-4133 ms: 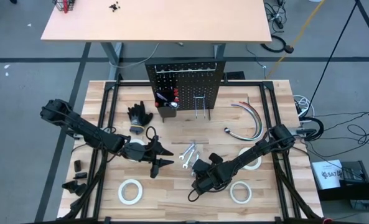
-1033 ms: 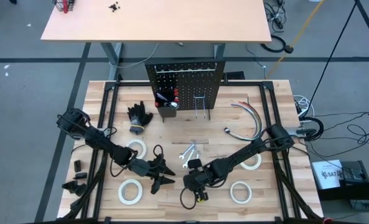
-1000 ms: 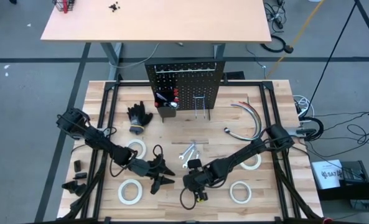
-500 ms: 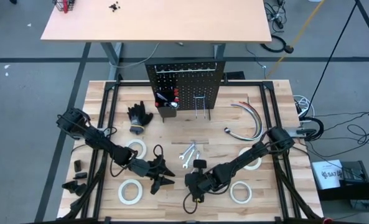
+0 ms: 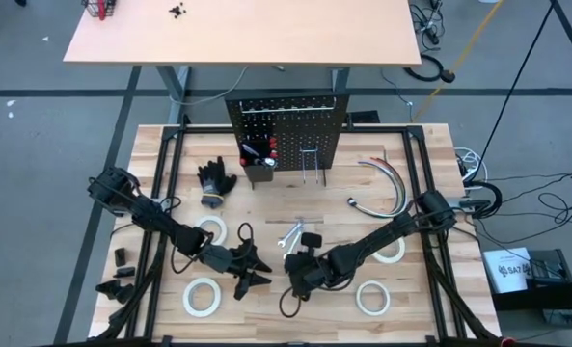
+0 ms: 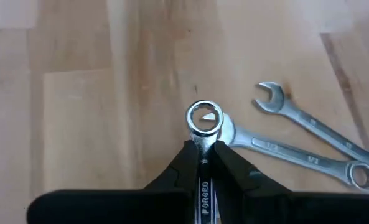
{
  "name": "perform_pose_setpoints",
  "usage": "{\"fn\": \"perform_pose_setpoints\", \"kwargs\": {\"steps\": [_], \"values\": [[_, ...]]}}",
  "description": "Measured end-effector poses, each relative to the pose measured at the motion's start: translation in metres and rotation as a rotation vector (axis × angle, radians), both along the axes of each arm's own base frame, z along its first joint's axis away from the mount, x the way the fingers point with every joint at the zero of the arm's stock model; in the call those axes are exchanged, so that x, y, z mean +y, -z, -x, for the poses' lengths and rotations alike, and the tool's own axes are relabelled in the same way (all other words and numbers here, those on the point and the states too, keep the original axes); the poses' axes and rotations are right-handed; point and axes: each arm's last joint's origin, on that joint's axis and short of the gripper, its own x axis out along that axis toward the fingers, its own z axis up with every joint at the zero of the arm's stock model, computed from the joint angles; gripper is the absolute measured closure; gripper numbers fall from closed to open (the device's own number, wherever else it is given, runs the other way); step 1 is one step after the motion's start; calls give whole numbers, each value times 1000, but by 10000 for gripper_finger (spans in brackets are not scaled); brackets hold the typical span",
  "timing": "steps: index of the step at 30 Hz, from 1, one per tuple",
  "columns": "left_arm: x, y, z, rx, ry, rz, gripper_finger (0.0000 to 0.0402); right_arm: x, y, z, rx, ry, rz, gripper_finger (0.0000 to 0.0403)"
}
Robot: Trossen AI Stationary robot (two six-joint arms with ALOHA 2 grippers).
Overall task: Hang tools onto peg board
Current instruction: Hang the wrench on the peg board
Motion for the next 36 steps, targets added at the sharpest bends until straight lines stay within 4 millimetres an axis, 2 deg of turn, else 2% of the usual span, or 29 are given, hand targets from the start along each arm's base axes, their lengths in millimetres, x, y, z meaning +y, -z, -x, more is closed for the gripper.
{"fn": "perform_pose_setpoints", "kwargs": {"steps": [4,9,14,21,29,36], "values": [[5,0,-3,13,-40,51,226,0,-3,-1,-13,2,-15,382],[28,15,-8,130,-280,325,226,-1,-10,-1,-52,37,-35,382],[38,17,-13,150,-283,519,226,0,-17,-2,-87,48,-51,382],[49,21,-15,187,-320,540,226,1,-21,-5,-126,45,-67,382],[49,20,-15,192,-301,538,226,1,-24,-7,-153,30,-65,382],[49,18,-16,163,-283,531,226,-8,-25,-13,-170,29,-45,382]]}}
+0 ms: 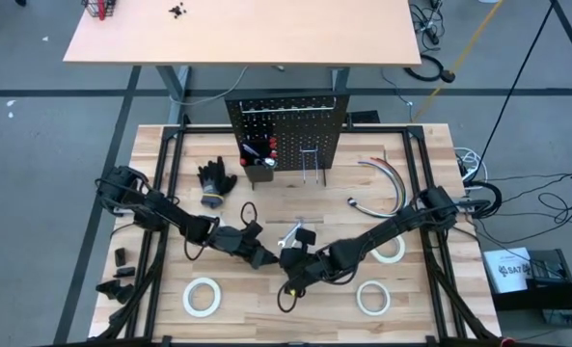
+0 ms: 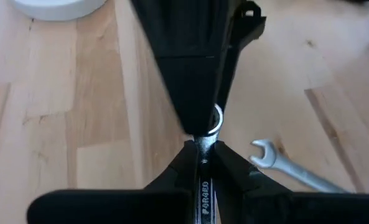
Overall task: Hang tools onto peg board
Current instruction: Hang the wrench on the peg board
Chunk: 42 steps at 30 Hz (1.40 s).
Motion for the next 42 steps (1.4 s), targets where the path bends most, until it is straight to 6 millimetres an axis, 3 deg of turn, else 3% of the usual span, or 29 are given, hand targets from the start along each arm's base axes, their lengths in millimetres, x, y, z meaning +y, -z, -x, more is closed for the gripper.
{"fn": "perform_pose_setpoints", "kwargs": {"steps": [16,21,27,34,38,42], "values": [[-1,-2,-1,-32,22,-13,230,-9,-2,-6,-21,-17,20,382],[-1,-2,-1,-25,23,-18,276,-10,-2,-7,-19,-18,21,382],[0,0,0,-25,68,-85,382,-10,-2,-7,-17,-20,15,385],[0,1,0,-10,73,-100,388,-11,-2,-5,-6,-10,-4,363],[0,3,1,-2,104,-119,389,-16,-20,6,50,-9,-45,337],[2,-3,1,-30,149,-137,389,-17,-56,25,99,-114,-232,312]]}}
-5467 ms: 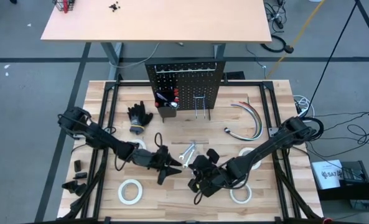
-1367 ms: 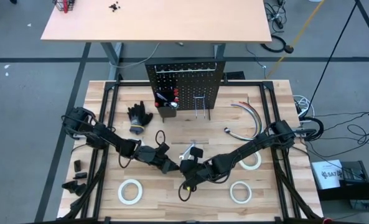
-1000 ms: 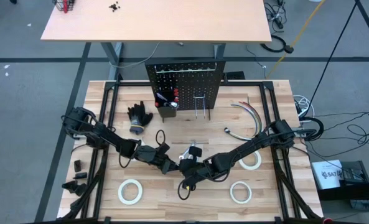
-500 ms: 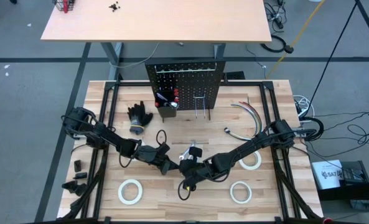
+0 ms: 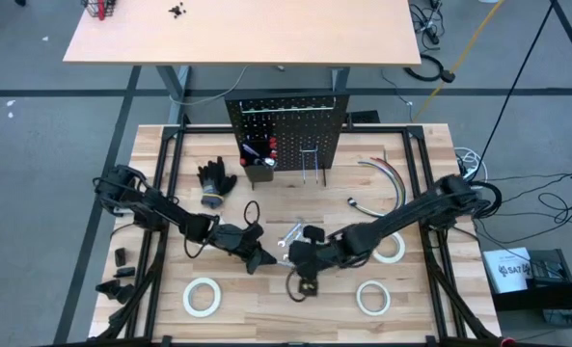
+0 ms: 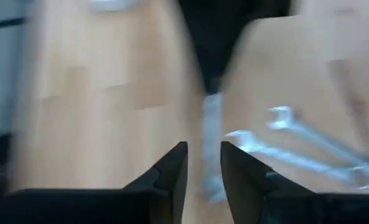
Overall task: Hang tools onto peg board
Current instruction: Hang the wrench on the peg board
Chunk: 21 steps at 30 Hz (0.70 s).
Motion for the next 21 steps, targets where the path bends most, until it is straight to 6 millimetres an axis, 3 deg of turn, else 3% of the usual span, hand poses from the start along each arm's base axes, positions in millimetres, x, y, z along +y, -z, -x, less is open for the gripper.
{"fn": "perform_pose_setpoints", "kwargs": {"steps": [4,7,14,17,21], "values": [[-1,-20,0,-156,68,-86,390,0,-45,21,-52,-95,-137,300],[-4,-47,3,-381,142,-204,390,1,-72,35,-140,-83,-152,299],[-20,-100,26,-773,322,-771,390,8,-102,49,-277,-26,-238,304],[-27,-110,36,-798,425,-976,390,9,-110,46,-348,-7,-297,304],[-33,-123,39,-691,429,-1141,391,11,-117,40,-420,3,-408,304]]}}
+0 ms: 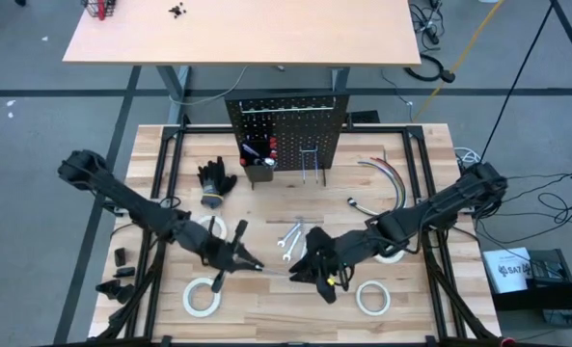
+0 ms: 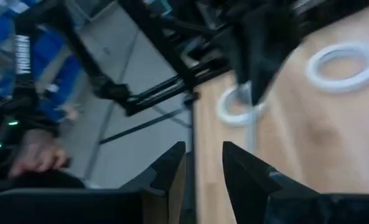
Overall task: Hang tools onto peg board
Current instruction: Hang the wrench on the peg board
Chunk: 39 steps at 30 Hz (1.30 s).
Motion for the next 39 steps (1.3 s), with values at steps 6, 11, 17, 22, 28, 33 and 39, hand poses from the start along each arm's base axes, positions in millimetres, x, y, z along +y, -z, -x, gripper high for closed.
{"fn": "perform_pose_setpoints", "kwargs": {"steps": [6,11,17,22,28,33,39], "values": [[-18,-33,0,-22,-59,-300,391,-4,4,-10,19,28,-137,305],[-30,-58,5,-58,-71,-482,391,-8,3,-12,30,64,-206,305],[-43,-72,15,-98,-55,-648,391,-15,-1,-17,13,17,-271,292],[-49,-78,18,-140,-27,-674,391,-24,-5,-22,-17,-9,-300,270],[-53,-78,21,-145,-9,-677,391,-39,1,-28,-61,37,-89,255],[-53,-77,22,-145,-5,-687,391,-40,5,-34,-21,89,-234,259],[-52,-77,21,-163,12,-742,391,-29,21,-48,22,-144,-367,260]]}}
